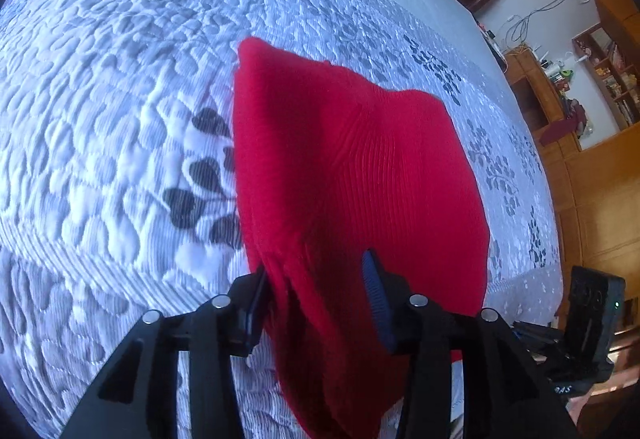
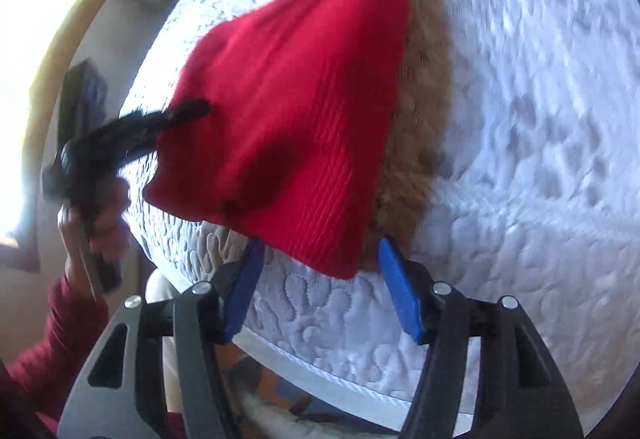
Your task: Fold small clothes
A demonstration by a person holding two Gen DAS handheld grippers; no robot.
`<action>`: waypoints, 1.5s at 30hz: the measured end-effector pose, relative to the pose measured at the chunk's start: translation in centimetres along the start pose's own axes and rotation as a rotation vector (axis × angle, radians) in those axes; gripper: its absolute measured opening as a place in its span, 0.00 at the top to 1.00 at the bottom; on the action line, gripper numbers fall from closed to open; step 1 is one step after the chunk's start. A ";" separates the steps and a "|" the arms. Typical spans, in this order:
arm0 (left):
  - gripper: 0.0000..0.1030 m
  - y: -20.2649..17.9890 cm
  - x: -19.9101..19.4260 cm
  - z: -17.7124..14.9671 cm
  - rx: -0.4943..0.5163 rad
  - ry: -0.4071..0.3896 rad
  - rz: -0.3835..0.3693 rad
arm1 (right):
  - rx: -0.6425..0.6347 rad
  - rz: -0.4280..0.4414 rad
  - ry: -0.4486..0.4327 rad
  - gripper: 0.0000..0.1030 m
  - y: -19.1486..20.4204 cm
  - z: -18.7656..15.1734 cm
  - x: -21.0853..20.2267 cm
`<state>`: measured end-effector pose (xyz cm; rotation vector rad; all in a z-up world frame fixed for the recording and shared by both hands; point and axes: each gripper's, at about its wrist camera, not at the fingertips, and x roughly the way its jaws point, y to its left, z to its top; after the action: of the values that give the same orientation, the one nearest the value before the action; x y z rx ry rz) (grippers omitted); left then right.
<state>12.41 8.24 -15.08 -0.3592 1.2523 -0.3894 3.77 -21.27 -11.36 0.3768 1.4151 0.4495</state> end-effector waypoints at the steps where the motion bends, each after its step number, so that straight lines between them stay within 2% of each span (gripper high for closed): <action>1: 0.57 -0.2 0.0 -0.4 0.004 -0.001 0.005 | 0.023 0.007 0.020 0.41 -0.2 0.1 0.8; 3: 0.57 -0.8 -0.2 -1.1 0.029 -0.013 0.030 | 0.047 0.018 0.038 0.72 -0.6 0.2 1.7; 6: 0.57 -1.3 -0.9 -1.6 0.015 -0.006 0.012 | 0.050 0.033 0.033 0.83 -0.6 0.4 1.4; 8: 0.57 -1.5 -1.3 -1.9 -0.006 0.001 -0.029 | 0.015 0.034 0.006 0.85 -0.6 0.3 -0.2; 9: 0.57 -1.5 -1.3 -2.2 -0.008 -0.003 -0.025 | 0.003 0.036 -0.007 0.85 -0.8 0.2 -0.8; 12: 0.57 -1.8 0.5 -3.2 0.061 0.023 0.088 | 0.024 0.004 0.018 0.86 -2.3 0.0 -0.5; 15: 0.58 -1.6 1.1 -3.7 0.083 0.012 0.104 | 0.056 0.008 0.044 0.85 -3.6 -0.4 1.2; 16: 0.58 -1.8 0.9 -3.7 0.087 0.011 0.108 | 0.051 0.016 0.032 0.83 -3.6 -0.5 1.0; 18: 0.59 -2.1 0.3 -3.7 0.088 0.021 0.107 | 0.012 0.005 0.001 0.72 -3.2 -0.6 -0.2; 21: 0.54 -2.2 -0.6 -4.1 0.071 0.035 0.082 | -0.090 -0.072 -0.060 0.68 -1.6 -1.0 -2.5; 23: 0.52 -2.1 -1.3 -4.6 0.043 0.037 0.053 | -0.143 -0.064 -0.086 0.64 -0.6 -1.1 -3.6; 25: 0.52 -1.7 -1.6 -4.8 0.009 0.044 0.023 | -0.219 -0.060 -0.088 0.54 0.9 -1.6 -3.9; 27: 0.51 -1.6 -1.7 -5.3 -0.022 0.052 0.005 | -0.292 -0.127 -0.096 0.45 2.3 -1.7 -3.3; 29: 0.52 -1.4 -1.5 -5.4 -0.036 0.059 -0.002 | -0.335 -0.199 -0.091 0.45 3.1 -1.6 -2.3; 32: 0.53 -1.3 -0.9 -5.3 -0.055 0.074 0.008 | -0.367 -0.222 -0.038 0.45 3.4 -1.2 0.4; 33: 0.53 -1.3 -0.5 -5.1 -0.067 0.083 0.010 | -0.372 -0.238 -0.027 0.47 3.4 -1.3 1.1; 34: 0.59 -1.2 -0.2 -5.0 -0.075 0.088 0.012 | -0.379 -0.268 -0.013 0.53 3.2 -1.2 1.9; 36: 0.67 -1.2 0.1 -4.8 -0.083 0.098 0.022 | -0.369 -0.278 -0.003 0.78 2.5 -0.9 2.4; 37: 0.72 -1.2 0.2 -4.7 -0.084 0.100 0.024 | -0.358 -0.267 -0.004 0.83 2.2 -0.7 2.1; 40: 0.79 -1.9 -0.3 -4.5 -0.070 0.093 0.024 | -0.333 -0.193 -0.027 0.88 1.5 -0.5 -0.1; 43: 0.81 -1.9 -1.0 -4.7 -0.053 0.085 0.006 | -0.307 -0.114 -0.060 0.90 0.6 -0.6 -2.8; 45: 0.82 -1.7 -0.5 -5.0 -0.034 0.095 0.025 | -0.288 -0.076 -0.057 0.91 -0.1 -0.8 -3.5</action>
<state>7.35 6.73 -15.17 -0.3565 1.3567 -0.3679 2.62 -23.14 -8.50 0.1013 1.2825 0.5671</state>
